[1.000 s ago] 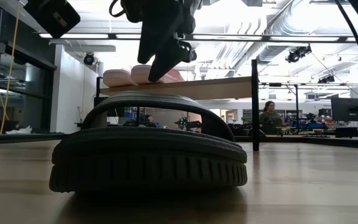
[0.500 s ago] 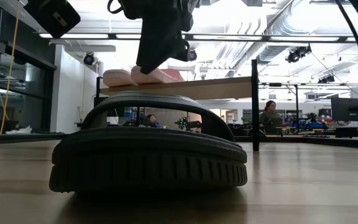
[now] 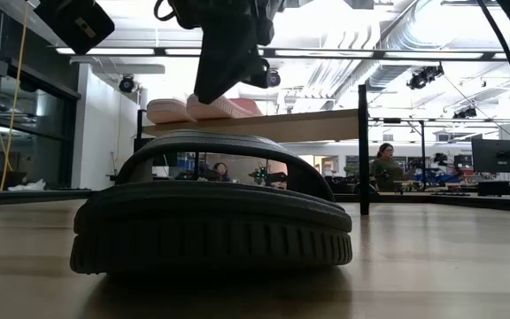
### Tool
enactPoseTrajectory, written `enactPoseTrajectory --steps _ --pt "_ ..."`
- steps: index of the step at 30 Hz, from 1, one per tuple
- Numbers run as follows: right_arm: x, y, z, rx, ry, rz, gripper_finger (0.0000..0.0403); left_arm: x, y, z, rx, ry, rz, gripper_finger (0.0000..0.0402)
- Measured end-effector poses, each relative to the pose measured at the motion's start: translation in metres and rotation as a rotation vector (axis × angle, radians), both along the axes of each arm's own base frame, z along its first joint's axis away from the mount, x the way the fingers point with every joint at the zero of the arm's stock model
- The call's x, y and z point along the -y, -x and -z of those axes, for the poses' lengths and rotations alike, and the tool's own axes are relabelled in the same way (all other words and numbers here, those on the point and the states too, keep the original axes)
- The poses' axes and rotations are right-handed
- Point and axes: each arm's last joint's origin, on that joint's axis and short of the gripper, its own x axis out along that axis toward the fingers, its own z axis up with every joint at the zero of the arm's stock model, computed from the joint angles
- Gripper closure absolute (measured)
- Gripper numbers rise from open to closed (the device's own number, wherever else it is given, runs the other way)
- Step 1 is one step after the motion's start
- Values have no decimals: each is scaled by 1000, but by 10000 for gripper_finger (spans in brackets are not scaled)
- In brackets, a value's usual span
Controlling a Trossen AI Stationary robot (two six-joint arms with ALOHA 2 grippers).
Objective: Pick and place slides into the shelf
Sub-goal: Put the right black slide on the shelf
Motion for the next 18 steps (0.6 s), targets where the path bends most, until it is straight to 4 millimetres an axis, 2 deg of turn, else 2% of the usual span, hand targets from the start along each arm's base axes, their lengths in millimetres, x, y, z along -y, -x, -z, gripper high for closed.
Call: enactPoseTrajectory --steps 4,8,18 --pt "-1 0 0 -9 -47 -17 355 0 0 0 0 0 0 192" --pt "-2 0 0 -8 -48 -26 335 0 0 0 0 0 0 192" --pt "-1 -1 -1 9 -16 -19 231 0 0 0 0 0 0 192"
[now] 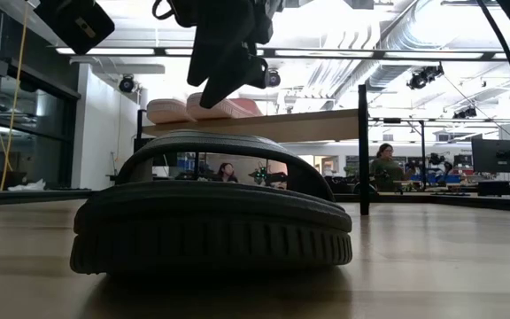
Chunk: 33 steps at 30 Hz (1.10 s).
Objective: Pick and place slides into the shelf
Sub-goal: Put the right black slide on the shelf
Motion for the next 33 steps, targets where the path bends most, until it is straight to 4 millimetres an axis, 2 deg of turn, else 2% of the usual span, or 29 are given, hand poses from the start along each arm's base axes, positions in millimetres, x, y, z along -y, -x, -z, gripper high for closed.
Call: enactPoseTrajectory --steps 5,17,28,33 --pt "0 0 0 3 15 6 215 0 0 0 0 0 0 192" --pt "-1 -1 0 7 4 18 214 0 0 0 0 -1 -2 192" --pt "-1 1 -1 -41 -226 -102 214 0 0 0 1 -3 -1 192" --pt "-2 -2 20 -79 -235 -103 214 0 0 0 3 -7 2 192"
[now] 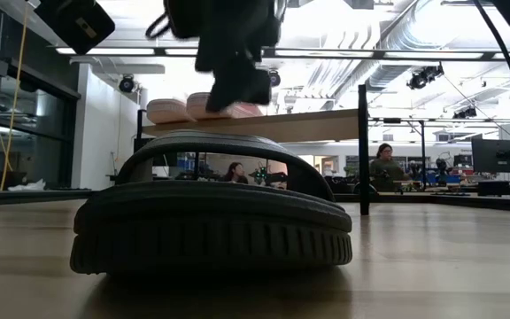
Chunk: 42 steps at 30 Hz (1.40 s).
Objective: Pick and place slides into the shelf
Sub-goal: Put the right black slide on the shelf
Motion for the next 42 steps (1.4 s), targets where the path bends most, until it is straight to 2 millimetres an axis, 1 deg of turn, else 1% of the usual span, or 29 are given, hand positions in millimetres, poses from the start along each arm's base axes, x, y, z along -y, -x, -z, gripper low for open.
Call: enactPoseTrajectory --steps 3,6,9,13,18,28,39,42 --pt "0 3 12 -35 -3 -3 214 0 0 0 -3 0 0 192" --pt "1 5 20 -65 -4 7 214 0 0 1 -7 -1 0 192" --pt "-2 5 20 -68 -17 7 214 0 0 1 -8 0 0 192" --pt "-9 4 22 -48 -36 -23 214 0 0 1 -7 0 0 192" --pt "-18 2 29 -52 -57 -41 214 0 0 0 -6 0 0 192" --pt "-29 1 28 -10 -60 -62 214 0 0 0 -3 0 0 192" --pt "-39 1 34 -8 -33 -72 214 0 0 0 -2 1 0 192" --pt "-40 2 42 -16 -57 -65 214 0 0 0 -3 2 0 192"
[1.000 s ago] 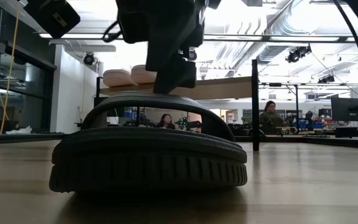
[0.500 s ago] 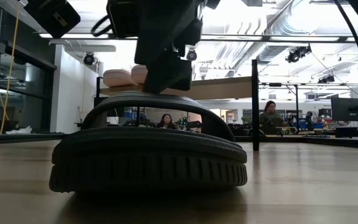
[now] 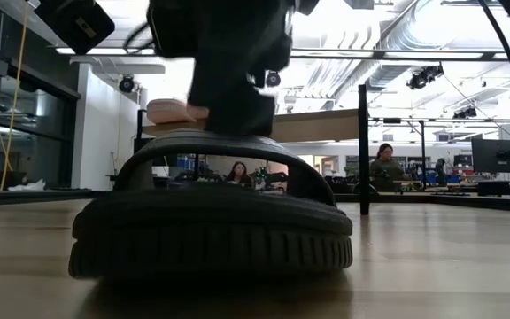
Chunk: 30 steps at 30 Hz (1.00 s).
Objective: Pick and place slides into the shelf
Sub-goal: Put the right black slide on the shelf
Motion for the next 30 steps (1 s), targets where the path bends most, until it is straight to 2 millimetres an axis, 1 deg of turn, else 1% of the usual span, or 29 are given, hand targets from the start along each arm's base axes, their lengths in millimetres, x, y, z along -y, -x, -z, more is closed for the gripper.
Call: enactPoseTrajectory --steps 6,9,12,14,16,23,25,28,30 --pt "-3 7 25 -49 -66 0 214 0 0 0 0 0 0 192" --pt "-2 8 31 -54 -93 12 215 0 0 0 1 -1 0 192" --pt "-3 8 32 -50 -96 9 223 0 0 0 2 -1 0 192" --pt "-3 8 32 -43 -96 7 240 0 0 0 3 -1 0 192" --pt "-3 7 31 -30 -98 5 266 0 0 0 3 -6 -6 192" --pt "-3 4 30 6 -107 2 387 -1 0 0 4 -12 -15 192" --pt "-3 4 30 8 -105 0 394 -1 0 0 4 -12 -15 192" --pt "-2 4 30 10 -99 1 382 -1 0 0 4 -12 -15 192" --pt "-1 3 30 9 -98 4 383 -1 0 0 4 -12 -15 192"
